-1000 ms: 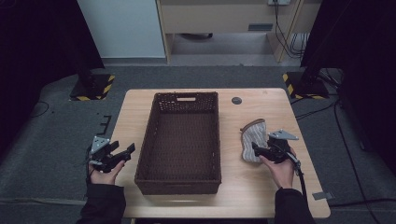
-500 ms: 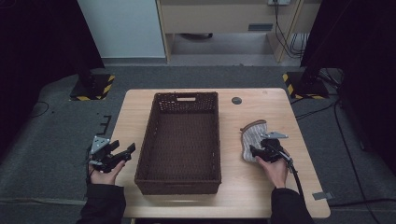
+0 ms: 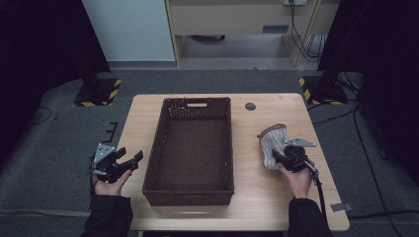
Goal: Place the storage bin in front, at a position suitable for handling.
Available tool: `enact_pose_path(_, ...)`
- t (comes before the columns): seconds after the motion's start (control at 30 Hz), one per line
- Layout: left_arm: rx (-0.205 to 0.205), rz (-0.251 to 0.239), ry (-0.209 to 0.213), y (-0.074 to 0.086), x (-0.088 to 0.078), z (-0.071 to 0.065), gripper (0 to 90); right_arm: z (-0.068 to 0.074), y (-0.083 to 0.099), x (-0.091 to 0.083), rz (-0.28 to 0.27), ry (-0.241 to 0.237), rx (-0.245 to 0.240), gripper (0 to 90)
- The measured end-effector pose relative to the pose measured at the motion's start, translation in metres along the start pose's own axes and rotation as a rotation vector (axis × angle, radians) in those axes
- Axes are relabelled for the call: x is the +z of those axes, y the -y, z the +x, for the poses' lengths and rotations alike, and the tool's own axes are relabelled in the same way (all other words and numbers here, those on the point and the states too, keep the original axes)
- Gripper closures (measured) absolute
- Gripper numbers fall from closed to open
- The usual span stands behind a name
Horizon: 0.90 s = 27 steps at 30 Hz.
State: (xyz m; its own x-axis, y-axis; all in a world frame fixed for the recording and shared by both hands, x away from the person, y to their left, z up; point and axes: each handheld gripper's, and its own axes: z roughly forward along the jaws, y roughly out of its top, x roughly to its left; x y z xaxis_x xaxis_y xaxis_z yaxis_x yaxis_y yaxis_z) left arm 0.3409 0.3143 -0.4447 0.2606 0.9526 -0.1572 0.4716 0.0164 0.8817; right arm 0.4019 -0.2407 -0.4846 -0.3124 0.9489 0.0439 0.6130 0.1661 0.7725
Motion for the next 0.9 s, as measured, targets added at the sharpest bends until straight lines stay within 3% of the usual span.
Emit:
enact_pose_path(0.17, 0.008, -0.007, 0.014, -0.002, -0.002, -0.004, 26.3, -0.013, 0.007, -0.018, 0.002, 0.024, -0.012, 65.5)
enact_pose_path(0.3, 0.022, -0.016, 0.034, -0.004, -0.004, -0.01, 26.0, -0.022, 0.016, -0.026, 0.019, 0.043, 0.012, 65.1)
enact_pose_path(0.47, 0.032, -0.016, 0.048, -0.005, -0.005, -0.015, 26.0, -0.025, 0.021, -0.022, 0.045, 0.07, -0.003, 64.4)
enact_pose_path(0.6, 0.04, -0.012, 0.072, -0.005, -0.004, -0.02, 26.6, -0.028, 0.028, -0.009, 0.098, 0.073, 0.001, 61.8)
enact_pose_path(0.83, 0.056, -0.001, 0.096, -0.004, -0.002, -0.026, 30.5, -0.028, 0.027, -0.01, 0.085, 0.076, 0.007, 53.7)
enact_pose_path(0.9, 0.068, 0.004, 0.107, -0.004, 0.0, -0.031, 31.4, -0.028, 0.024, -0.014, 0.049, 0.076, 0.002, 48.4)
